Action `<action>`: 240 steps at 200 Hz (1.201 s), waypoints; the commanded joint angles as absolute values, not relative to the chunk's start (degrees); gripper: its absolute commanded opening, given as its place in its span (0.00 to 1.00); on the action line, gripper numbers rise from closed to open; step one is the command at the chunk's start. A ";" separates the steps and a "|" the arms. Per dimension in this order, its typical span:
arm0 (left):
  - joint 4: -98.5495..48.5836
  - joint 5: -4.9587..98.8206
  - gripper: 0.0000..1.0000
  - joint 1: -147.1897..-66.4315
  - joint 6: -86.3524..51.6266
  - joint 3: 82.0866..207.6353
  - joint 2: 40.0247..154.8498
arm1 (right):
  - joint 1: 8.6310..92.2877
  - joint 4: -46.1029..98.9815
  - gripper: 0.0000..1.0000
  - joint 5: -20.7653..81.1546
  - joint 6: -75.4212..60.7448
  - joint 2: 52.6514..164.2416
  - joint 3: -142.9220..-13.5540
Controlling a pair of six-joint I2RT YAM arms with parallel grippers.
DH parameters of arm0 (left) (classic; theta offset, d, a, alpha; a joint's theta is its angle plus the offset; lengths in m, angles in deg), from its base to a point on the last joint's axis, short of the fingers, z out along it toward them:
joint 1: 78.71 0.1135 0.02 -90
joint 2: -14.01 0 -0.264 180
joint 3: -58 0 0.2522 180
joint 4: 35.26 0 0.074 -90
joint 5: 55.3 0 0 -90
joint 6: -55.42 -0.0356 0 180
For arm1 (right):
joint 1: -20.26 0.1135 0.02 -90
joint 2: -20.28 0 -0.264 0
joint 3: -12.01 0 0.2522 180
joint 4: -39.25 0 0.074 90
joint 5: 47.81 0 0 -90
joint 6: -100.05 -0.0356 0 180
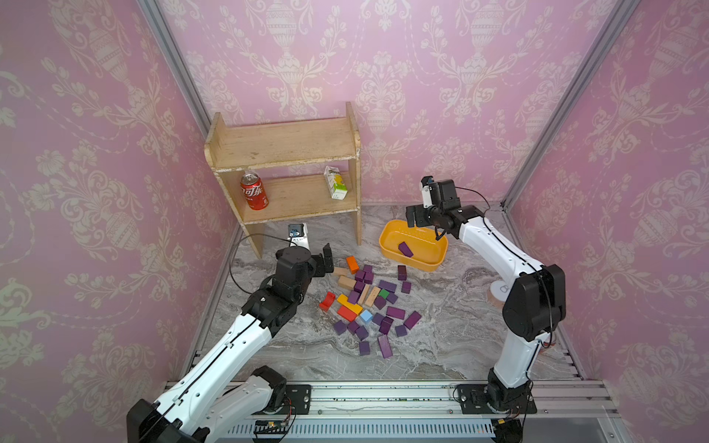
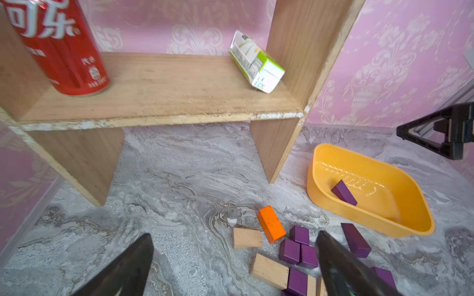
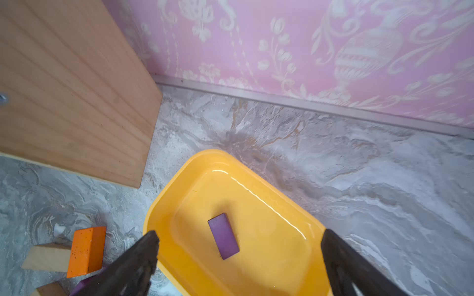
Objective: Pick purple bricks into the storage bin
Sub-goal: Place the building block in the storage box, then pick up the building block from the center of the board.
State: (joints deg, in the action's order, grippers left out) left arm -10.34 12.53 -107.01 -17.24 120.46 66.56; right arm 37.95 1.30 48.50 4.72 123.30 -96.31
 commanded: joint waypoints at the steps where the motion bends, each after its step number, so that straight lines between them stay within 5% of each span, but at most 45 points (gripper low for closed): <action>1: -13.99 7.68 0.99 -106.66 -19.20 118.92 62.66 | 37.53 5.14 1.00 51.72 5.34 115.81 -91.15; 117: -10.60 18.35 0.99 -106.52 -17.91 122.10 71.75 | 39.23 8.06 0.98 40.91 1.00 96.57 -60.06; 154: -20.12 21.45 0.99 -106.57 -13.24 118.01 75.41 | 40.34 9.38 0.95 37.09 -4.77 92.23 -51.78; 240: -21.06 27.26 0.99 -106.66 -7.95 121.94 86.59 | 46.27 16.52 0.70 35.89 -13.68 97.89 -46.04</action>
State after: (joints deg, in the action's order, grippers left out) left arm -19.39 24.02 -106.98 -11.95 120.66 85.80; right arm 44.79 12.63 36.48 -9.59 95.87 -46.98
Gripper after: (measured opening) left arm 0.991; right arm 0.720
